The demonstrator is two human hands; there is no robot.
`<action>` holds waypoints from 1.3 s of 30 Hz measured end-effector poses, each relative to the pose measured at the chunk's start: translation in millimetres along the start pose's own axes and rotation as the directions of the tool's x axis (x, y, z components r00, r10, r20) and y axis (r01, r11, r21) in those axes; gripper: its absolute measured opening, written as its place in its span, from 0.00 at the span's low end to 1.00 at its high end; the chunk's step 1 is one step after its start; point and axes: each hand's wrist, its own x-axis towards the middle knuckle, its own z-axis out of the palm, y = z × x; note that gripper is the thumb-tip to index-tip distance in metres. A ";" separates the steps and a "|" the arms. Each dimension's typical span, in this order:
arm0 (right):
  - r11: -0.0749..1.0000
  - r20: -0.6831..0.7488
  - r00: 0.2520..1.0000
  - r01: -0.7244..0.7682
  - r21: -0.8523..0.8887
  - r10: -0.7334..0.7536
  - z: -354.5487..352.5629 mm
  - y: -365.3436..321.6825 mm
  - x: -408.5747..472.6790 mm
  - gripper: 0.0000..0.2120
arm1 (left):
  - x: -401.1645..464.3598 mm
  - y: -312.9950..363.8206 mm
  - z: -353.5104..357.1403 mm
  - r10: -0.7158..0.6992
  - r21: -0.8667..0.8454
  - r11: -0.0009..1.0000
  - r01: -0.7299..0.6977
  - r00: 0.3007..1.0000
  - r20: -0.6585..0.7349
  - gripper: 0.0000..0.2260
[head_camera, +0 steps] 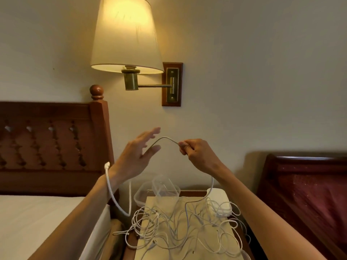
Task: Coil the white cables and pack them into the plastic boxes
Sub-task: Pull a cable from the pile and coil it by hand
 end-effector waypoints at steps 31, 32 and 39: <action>0.972 0.163 0.961 -0.231 0.038 0.222 -38.9 -180.0 -169.9 0.15 | -201.2 123.1 -30.7 -0.283 0.161 0.924 0.347 0.904 -0.322 0.26; 0.979 0.159 0.967 -0.205 0.015 0.200 -41.9 -180.9 -173.8 0.15 | -188.8 143.9 -32.0 -0.179 0.101 0.970 0.223 0.926 -0.332 0.25; 0.984 0.196 0.973 -0.142 0.106 0.120 -71.1 -181.4 -186.0 0.17 | -112.5 202.5 -18.1 0.193 0.048 0.980 -0.193 0.981 0.011 0.13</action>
